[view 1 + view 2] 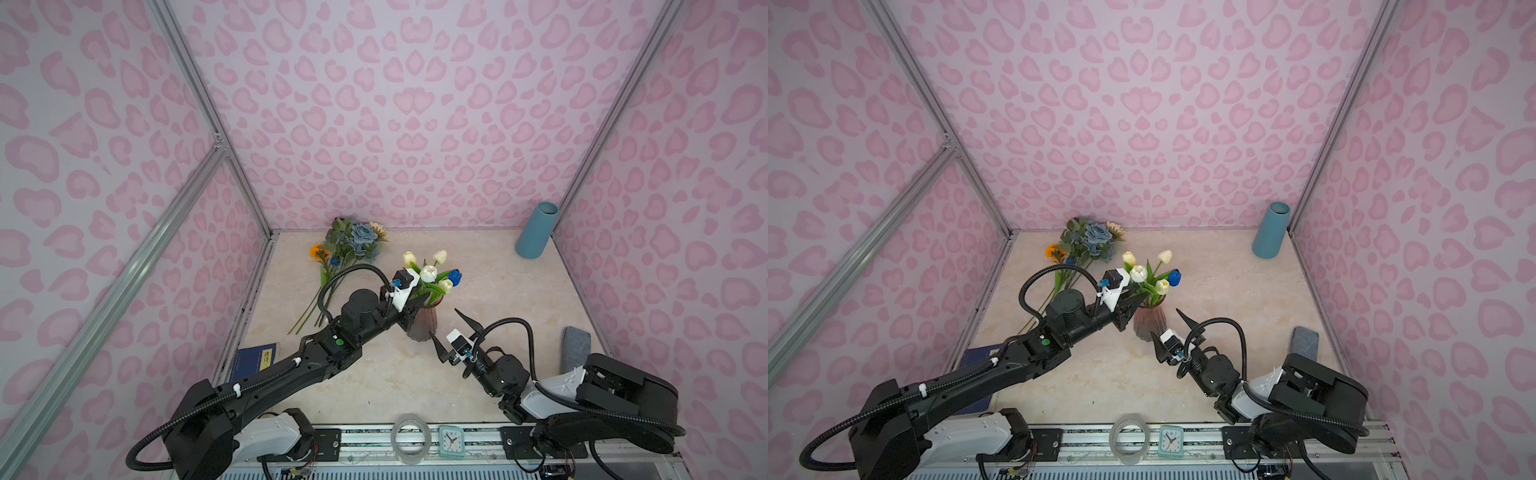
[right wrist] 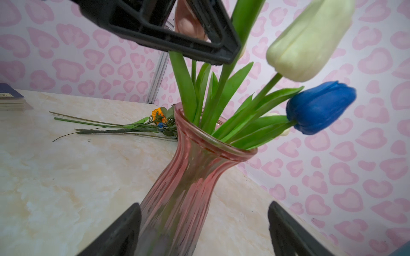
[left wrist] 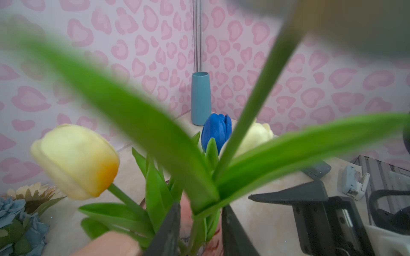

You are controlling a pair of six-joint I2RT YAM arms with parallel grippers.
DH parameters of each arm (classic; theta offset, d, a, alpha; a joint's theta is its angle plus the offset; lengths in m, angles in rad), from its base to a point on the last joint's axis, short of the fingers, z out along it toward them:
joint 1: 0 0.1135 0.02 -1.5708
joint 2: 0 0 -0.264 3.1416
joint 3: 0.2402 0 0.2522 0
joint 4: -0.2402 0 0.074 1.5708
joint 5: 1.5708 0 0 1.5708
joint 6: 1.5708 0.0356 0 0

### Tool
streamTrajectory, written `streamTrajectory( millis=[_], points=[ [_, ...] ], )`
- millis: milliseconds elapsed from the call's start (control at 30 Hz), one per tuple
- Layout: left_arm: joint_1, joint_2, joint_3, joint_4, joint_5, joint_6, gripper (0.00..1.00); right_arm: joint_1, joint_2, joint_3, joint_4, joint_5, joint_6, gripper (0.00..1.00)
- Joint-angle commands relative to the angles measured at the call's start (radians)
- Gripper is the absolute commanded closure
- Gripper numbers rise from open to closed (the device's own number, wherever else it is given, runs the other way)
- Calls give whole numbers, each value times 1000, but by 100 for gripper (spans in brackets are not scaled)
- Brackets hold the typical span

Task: Arrange the flowers into the vase
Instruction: 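Lower the white tulip stem into the vase and open the left gripper, then withdraw the left gripper back to the flower pile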

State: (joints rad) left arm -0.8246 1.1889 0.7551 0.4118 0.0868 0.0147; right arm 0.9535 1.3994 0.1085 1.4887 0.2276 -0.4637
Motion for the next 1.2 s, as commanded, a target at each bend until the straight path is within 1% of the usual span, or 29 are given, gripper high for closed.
streamTrajectory(
  millis=[0,167,300,333,400,533,600,667,733,767,833,900,1000,1033,1067,1100,1167],
  points=[
    [-2,-15,5,-23,-10,2,65,3,6,2,21,-3,2,11],
    [-3,-36,27,-103,-16,21,65,4,3,2,17,-2,0,11],
    [-2,-109,4,-123,-53,33,65,3,2,3,15,1,-1,11],
    [-1,-134,-2,-123,-60,41,60,4,3,4,16,1,-1,11],
    [8,-175,-7,-132,-52,54,53,3,7,5,17,-2,1,11],
    [74,-258,12,-195,90,77,47,5,14,6,27,-4,3,11],
    [99,-305,10,-199,118,90,45,5,16,5,27,-6,5,11],
    [125,-341,7,-203,114,106,43,6,17,6,28,-7,6,11],
    [162,-362,6,-208,60,102,41,6,19,7,26,-11,8,11],
    [190,-364,6,-211,27,83,40,7,19,9,24,-13,9,11],
    [272,-359,9,-215,0,31,40,8,20,12,18,-17,10,11],
    [348,-339,9,-254,-54,-36,38,9,18,12,15,-19,9,11],
    [434,-262,23,-326,-155,-125,38,10,14,12,15,-16,8,11],
    [472,-225,24,-346,-159,-163,40,9,14,12,15,-16,8,11],
    [526,-169,37,-389,-150,-228,41,10,15,12,15,-17,7,11],
    [587,-104,61,-443,-111,-283,45,9,16,14,14,-18,9,11],
    [665,18,105,-522,-30,-304,52,11,17,14,14,-20,9,11]
  ],
)
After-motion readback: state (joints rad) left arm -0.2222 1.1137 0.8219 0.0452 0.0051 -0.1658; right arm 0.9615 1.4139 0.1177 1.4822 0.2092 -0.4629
